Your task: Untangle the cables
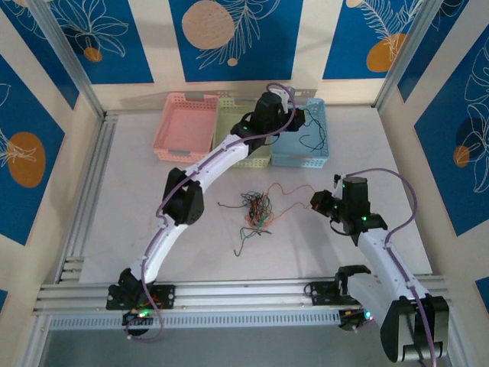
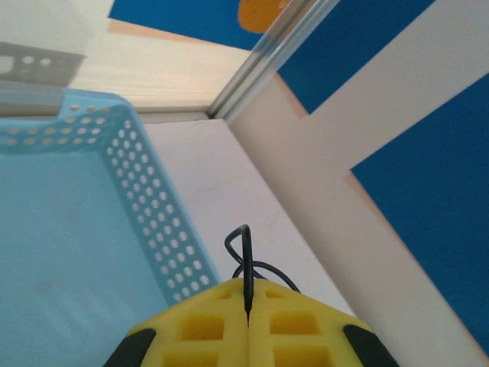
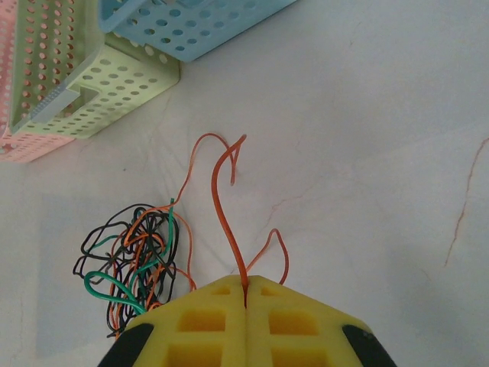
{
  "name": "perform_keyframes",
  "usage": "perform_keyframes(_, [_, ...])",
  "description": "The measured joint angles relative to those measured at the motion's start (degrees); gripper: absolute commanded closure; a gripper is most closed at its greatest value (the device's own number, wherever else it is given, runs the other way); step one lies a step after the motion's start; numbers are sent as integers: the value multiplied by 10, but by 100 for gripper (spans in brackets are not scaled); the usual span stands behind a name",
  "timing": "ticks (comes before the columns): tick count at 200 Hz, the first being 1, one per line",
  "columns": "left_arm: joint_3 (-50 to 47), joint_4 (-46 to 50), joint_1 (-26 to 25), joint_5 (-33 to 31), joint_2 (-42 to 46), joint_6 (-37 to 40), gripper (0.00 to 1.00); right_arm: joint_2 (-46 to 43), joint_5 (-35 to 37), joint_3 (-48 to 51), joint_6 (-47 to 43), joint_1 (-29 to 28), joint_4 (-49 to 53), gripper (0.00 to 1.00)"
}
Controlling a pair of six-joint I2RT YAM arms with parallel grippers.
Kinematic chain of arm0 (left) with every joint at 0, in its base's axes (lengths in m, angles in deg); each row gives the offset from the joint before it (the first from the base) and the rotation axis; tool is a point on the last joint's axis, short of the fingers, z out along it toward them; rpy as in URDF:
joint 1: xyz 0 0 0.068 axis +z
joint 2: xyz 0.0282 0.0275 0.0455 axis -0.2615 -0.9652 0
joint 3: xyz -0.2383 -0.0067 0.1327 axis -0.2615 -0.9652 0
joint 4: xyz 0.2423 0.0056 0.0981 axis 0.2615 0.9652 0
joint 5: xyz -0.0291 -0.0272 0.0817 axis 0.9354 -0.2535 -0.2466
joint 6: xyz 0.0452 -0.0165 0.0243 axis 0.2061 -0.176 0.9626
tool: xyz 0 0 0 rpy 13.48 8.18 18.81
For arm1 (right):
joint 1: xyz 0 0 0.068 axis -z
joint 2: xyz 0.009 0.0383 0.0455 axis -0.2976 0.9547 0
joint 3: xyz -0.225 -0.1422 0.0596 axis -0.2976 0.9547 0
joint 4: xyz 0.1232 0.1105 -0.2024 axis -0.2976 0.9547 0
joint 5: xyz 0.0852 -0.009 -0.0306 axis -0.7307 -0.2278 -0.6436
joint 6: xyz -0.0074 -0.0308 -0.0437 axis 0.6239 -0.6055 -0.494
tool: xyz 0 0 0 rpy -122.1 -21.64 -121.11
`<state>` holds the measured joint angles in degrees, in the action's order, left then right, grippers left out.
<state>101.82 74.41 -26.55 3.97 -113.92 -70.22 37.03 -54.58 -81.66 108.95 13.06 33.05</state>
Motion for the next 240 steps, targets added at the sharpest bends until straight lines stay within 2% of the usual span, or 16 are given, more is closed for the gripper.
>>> perform_keyframes(32, [4,17,2,-29,-20,20,99,0,0,0,0,-7,0,100])
perform_keyframes(43, [15,25,2,-33,-32,27,95,0,0,0,0,-7,0,100])
perform_keyframes(49, [25,31,2,-35,-41,33,88,0,0,0,0,-7,0,100])
perform_keyframes(60, [36,39,2,-37,-51,40,65,0,0,0,0,-8,0,100])
perform_keyframes(69, [40,44,2,-35,-57,49,53,0,0,0,0,-8,0,100])
perform_keyframes(80, [41,49,2,-31,-60,53,42,0,0,0,0,-9,0,100])
perform_keyframes(96, [42,56,2,-19,-60,72,34,0,1,0,0,-10,0,100])
perform_keyframes(136, [43,125,2,-33,-30,148,34,0,1,0,0,-10,0,100])
perform_keyframes(150, [5,148,2,-35,24,175,34,1,1,0,0,-10,0,100])
perform_keyframes(163, [-74,154,2,-38,107,194,34,1,0,0,0,-10,0,100])
perform_keyframes(211, [-507,90,2,-53,536,195,33,9,1,0,0,-10,0,100])
perform_keyframes(226, [-612,75,-1,-49,620,176,33,9,0,0,0,-10,0,100])
perform_keyframes(240, [-691,73,-8,-47,660,162,33,11,0,0,0,-10,0,100])
